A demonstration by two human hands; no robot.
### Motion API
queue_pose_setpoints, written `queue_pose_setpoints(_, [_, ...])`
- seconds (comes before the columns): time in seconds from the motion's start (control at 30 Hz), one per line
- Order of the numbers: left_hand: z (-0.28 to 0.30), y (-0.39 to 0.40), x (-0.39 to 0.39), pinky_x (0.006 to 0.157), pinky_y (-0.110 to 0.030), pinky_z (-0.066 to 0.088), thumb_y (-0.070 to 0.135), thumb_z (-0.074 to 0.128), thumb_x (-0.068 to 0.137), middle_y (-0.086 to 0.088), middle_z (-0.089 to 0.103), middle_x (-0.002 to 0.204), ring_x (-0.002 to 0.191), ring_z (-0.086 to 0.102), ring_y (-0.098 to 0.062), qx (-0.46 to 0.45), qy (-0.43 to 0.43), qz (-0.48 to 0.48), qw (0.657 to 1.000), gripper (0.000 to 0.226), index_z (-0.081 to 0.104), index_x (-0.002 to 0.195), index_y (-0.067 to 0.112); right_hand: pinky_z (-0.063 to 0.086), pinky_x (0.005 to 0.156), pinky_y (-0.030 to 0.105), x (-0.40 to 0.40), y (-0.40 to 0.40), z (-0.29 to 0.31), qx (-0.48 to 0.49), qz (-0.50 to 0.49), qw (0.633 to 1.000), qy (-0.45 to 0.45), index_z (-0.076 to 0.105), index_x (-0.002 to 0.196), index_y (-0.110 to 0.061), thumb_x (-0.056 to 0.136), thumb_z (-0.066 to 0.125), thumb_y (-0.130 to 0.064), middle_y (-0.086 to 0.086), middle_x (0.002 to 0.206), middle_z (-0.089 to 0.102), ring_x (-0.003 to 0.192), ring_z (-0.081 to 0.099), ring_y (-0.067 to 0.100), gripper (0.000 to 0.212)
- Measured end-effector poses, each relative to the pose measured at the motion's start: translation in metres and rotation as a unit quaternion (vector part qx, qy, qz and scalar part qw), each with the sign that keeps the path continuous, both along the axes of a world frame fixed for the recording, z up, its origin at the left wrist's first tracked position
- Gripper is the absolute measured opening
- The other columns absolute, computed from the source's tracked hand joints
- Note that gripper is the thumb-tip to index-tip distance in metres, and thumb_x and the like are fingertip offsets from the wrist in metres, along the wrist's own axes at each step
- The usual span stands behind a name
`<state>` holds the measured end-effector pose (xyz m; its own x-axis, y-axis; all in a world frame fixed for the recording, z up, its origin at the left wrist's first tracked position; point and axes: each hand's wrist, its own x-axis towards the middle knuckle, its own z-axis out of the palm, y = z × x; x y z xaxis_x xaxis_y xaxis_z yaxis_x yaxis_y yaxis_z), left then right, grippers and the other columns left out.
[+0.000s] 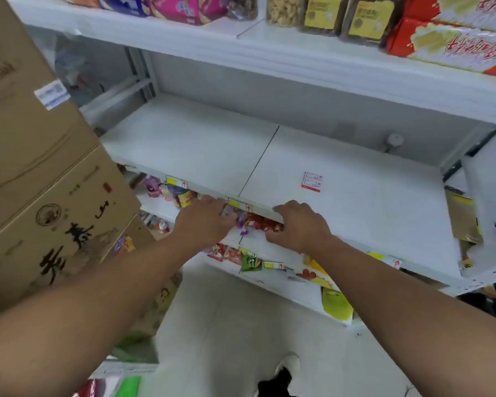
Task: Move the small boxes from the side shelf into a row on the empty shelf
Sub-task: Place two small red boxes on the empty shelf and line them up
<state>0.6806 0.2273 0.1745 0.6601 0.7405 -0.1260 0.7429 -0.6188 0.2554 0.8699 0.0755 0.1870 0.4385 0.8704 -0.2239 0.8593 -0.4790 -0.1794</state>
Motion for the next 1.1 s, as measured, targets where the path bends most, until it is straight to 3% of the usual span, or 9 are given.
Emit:
queue_pose_setpoints(0.13, [-0.01, -0.019, -0.071, 0.108, -0.049, 0.049, 0.06, 0.043, 0.106, -0.004, 0.056, 0.154, 0.138, 0.053, -0.031, 0.0, -0.018, 0.004, 1.0, 0.058, 0.055, 0.152, 0.028, 0.052, 0.1, 0.049, -0.062, -0.001, -0.01, -0.029, 0.045, 0.998, -0.021, 0.05, 0.152, -0.031, 0.084, 0.06, -0.069, 0.002, 0.15, 0.051, 0.136, 0.049, 0.03, 0.079])
queue_pose_setpoints(0.3, [-0.026, -0.04, -0.147, 0.114, -0.049, 0.048, 0.064, 0.036, 0.104, -0.005, 0.055, 0.157, 0.142, 0.051, -0.031, -0.002, -0.006, 0.06, 0.998, 0.067, 0.049, 0.159, 0.027, 0.049, 0.108, 0.054, -0.132, 0.002, -0.019, -0.042, 0.095, 0.994, -0.025, 0.041, 0.159, -0.034, 0.084, 0.058, -0.072, 0.002, 0.162, 0.042, 0.145, 0.043, 0.031, 0.086])
queue_pose_setpoints(0.43, [-0.018, -0.06, -0.199, 0.109, -0.049, 0.048, 0.062, 0.038, 0.106, -0.003, 0.053, 0.155, 0.14, 0.05, -0.03, 0.008, 0.016, 0.109, 0.994, 0.057, 0.051, 0.152, 0.031, 0.045, 0.111, 0.052, -0.171, 0.002, -0.016, -0.042, 0.139, 0.989, -0.025, 0.039, 0.159, -0.033, 0.088, 0.059, -0.069, 0.003, 0.163, 0.04, 0.149, 0.039, 0.03, 0.082])
queue_pose_setpoints(0.53, [-0.007, -0.076, -0.229, 0.103, -0.049, 0.052, 0.064, 0.036, 0.103, -0.002, 0.057, 0.148, 0.134, 0.054, -0.029, -0.002, 0.019, 0.16, 0.987, 0.053, 0.052, 0.145, 0.037, 0.048, 0.104, 0.048, -0.191, 0.002, -0.015, -0.019, 0.176, 0.984, -0.022, 0.044, 0.154, -0.031, 0.086, 0.061, -0.067, 0.001, 0.154, 0.048, 0.141, 0.047, 0.029, 0.079])
queue_pose_setpoints(0.73, [0.003, -0.126, -0.268, 0.101, -0.05, 0.052, 0.067, 0.037, 0.105, -0.009, 0.054, 0.153, 0.137, 0.053, -0.033, -0.007, 0.06, 0.275, 0.96, 0.064, 0.047, 0.154, 0.026, 0.047, 0.109, 0.052, -0.222, 0.001, -0.013, 0.0, 0.266, 0.964, 0.033, 0.037, 0.156, -0.036, 0.085, 0.064, -0.063, 0.001, 0.161, 0.04, 0.142, 0.044, 0.03, 0.081])
queue_pose_setpoints(0.83, [0.003, -0.157, -0.284, 0.103, -0.053, 0.053, 0.068, 0.037, 0.104, -0.007, 0.049, 0.16, 0.142, 0.05, -0.034, -0.02, 0.071, 0.329, 0.941, 0.067, 0.046, 0.155, 0.025, 0.046, 0.112, 0.051, -0.23, -0.004, -0.015, -0.001, 0.315, 0.947, 0.068, 0.043, 0.157, -0.036, 0.083, 0.063, -0.065, -0.004, 0.168, 0.031, 0.146, 0.044, 0.028, 0.083])
queue_pose_setpoints(0.93, [-0.003, -0.191, -0.301, 0.096, -0.051, 0.053, 0.069, 0.036, 0.104, -0.005, 0.055, 0.154, 0.138, 0.053, -0.033, -0.014, 0.086, 0.371, 0.925, 0.064, 0.047, 0.154, 0.03, 0.05, 0.105, 0.047, -0.242, -0.013, -0.021, -0.011, 0.36, 0.929, 0.081, 0.046, 0.156, -0.034, 0.083, 0.061, -0.064, -0.002, 0.162, 0.038, 0.142, 0.046, 0.028, 0.081])
queue_pose_setpoints(1.1, [-0.01, -0.25, -0.315, 0.099, -0.053, 0.056, 0.069, 0.038, 0.1, -0.007, 0.062, 0.141, 0.132, 0.058, -0.036, -0.039, 0.077, 0.425, 0.901, 0.063, 0.051, 0.149, 0.032, 0.05, 0.103, 0.046, -0.266, -0.035, -0.021, -0.013, 0.413, 0.907, 0.087, 0.046, 0.155, -0.034, 0.084, 0.06, -0.062, 0.0, 0.152, 0.043, 0.138, 0.046, 0.029, 0.078])
